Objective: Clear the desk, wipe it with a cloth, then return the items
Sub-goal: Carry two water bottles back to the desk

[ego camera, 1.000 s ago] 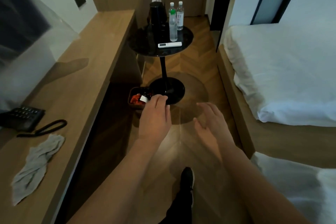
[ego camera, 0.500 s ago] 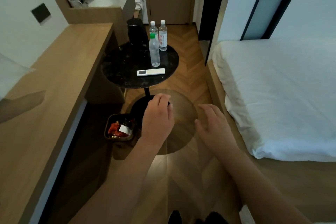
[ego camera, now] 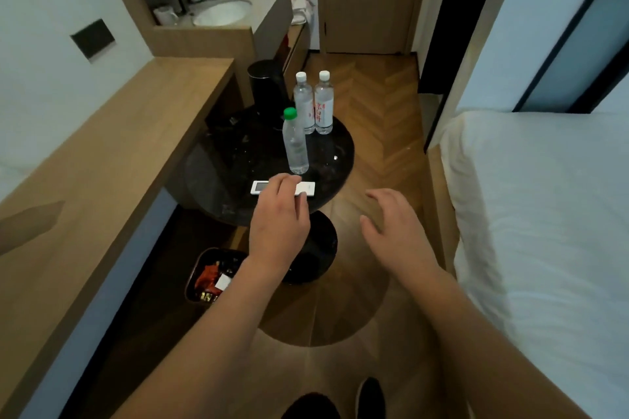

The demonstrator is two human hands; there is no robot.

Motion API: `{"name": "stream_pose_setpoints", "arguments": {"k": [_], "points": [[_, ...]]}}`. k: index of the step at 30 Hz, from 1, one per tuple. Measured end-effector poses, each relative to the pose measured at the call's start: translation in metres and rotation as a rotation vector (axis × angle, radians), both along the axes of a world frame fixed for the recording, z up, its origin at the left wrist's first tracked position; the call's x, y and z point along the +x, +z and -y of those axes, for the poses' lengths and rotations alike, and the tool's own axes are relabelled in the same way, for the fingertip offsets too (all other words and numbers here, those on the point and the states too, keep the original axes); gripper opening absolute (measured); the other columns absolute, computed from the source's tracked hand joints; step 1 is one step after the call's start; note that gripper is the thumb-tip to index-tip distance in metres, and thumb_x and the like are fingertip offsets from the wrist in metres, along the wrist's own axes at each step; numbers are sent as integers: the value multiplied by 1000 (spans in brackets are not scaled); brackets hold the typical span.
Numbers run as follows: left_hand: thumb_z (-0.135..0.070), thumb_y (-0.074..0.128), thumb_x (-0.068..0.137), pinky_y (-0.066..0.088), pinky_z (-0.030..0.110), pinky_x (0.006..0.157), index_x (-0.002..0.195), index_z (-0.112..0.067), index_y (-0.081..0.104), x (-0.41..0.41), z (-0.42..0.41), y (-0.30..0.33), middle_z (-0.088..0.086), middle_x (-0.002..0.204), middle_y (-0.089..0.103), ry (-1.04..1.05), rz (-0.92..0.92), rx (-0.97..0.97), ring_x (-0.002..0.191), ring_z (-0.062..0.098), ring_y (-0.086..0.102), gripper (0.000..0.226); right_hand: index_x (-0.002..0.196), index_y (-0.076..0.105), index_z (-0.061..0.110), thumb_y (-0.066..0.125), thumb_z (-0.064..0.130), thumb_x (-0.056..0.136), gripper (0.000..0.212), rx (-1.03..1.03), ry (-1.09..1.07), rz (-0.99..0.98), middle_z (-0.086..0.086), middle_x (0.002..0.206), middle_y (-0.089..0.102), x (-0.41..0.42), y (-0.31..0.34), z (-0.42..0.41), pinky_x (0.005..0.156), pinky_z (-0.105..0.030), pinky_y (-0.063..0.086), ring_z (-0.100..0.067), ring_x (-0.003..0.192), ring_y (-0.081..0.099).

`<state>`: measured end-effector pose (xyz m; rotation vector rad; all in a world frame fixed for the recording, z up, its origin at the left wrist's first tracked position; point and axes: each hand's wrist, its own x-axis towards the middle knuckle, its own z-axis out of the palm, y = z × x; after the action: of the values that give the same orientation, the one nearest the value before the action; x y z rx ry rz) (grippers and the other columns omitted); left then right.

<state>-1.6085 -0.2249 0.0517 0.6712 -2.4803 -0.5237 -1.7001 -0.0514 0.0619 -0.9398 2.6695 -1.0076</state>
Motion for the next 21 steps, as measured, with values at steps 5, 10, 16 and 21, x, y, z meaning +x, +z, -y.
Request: {"name": "stream_pose_setpoints", "arguments": {"k": [5,10,16,21], "points": [[-20,52,102,43,27,104,131,-12,58,-57,42,0,2,132,55,91,-52,118,122,12,51,30,140,47,19,58,24,96,45,-5,27,30,2,140,48,-80,-5,46,108,-27,36,-11,128,45],[-21,54,102,50,39,100,129,-14,59,-137,121,1,-1,128,55,162,-196,200,116,12,55,29,142,46,21,57,27,97,46,-5,22,71,2,141,47,-163,-15,109,108,-34,42,-13,128,47],[-22,54,102,52,31,98,133,-20,57,-246,225,-2,-4,132,53,128,-207,311,116,8,55,31,143,45,24,56,29,98,47,55,10,84,6,142,45,-259,-20,198,104,-28,41,-10,127,46],[-24,55,101,52,37,100,134,-20,57,-315,289,-15,-3,133,54,87,-82,396,117,10,56,33,144,44,25,56,28,98,47,61,14,115,6,144,44,-325,-24,260,108,-33,42,-11,128,46]]}}
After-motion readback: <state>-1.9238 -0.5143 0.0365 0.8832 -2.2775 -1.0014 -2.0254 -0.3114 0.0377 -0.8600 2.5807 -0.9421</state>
